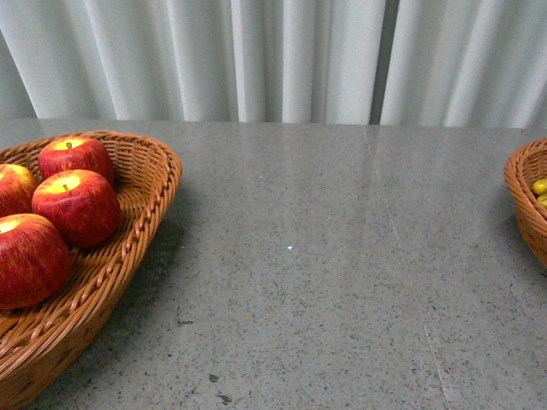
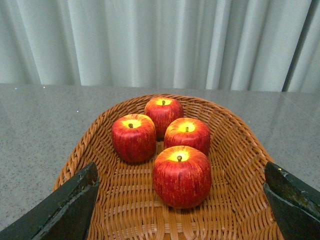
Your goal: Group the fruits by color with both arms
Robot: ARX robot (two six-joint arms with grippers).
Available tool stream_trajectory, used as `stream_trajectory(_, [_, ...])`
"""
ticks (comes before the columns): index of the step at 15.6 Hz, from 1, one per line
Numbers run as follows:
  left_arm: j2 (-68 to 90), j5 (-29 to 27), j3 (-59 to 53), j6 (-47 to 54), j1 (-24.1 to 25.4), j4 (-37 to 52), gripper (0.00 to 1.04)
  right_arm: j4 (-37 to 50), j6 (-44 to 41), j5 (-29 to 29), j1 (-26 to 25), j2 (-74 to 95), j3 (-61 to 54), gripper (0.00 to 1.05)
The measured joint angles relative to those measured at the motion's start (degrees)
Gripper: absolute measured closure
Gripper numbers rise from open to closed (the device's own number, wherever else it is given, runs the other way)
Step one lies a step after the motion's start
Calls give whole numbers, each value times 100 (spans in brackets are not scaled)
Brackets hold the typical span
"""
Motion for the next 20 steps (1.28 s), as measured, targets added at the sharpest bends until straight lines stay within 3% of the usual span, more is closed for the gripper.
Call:
stream_trajectory(1, [0,2,0,0,0,0,7,-658,0,-13,0,-463,-22,103])
stream_trajectory(2, [0,0,0,0,0,-4,7,-785,0,-2,0,-846,-101,103])
stream_trajectory(11, [0,0,0,0,0,0,7,-728,-4,-2,0,-1075,-289,103])
stream_trajectory(20, [0,0,0,0,0,0,7,-728,-4,-2,0,-1075,-289,4])
